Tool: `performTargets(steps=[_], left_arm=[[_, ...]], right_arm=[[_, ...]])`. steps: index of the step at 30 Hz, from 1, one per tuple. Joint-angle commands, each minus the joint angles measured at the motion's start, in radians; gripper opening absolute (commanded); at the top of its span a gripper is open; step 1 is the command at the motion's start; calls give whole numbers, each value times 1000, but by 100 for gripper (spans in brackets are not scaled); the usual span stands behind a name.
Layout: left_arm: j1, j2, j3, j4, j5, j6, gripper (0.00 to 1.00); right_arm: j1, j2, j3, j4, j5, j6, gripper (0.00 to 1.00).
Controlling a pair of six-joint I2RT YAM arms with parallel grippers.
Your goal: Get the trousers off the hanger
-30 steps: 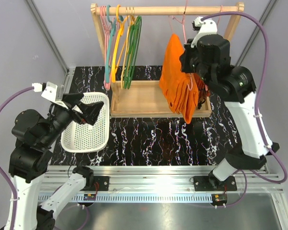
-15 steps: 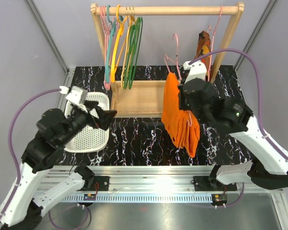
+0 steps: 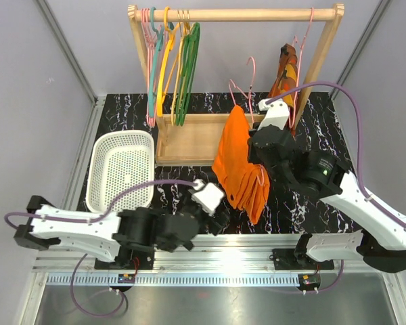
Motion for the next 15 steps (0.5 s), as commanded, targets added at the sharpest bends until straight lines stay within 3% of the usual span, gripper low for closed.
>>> performTargets(steps=[1,5,15], left_arm=[[-15,94,56,240,-188,24,99],[-2,170,82,384,-153,67,99],[101,280,141,553,25,53,95]], right_arm=[[7,-73,6,186,79,43,0],[6,-85,-9,189,62,31,0],[9,-102,-23,237,89,11,0]])
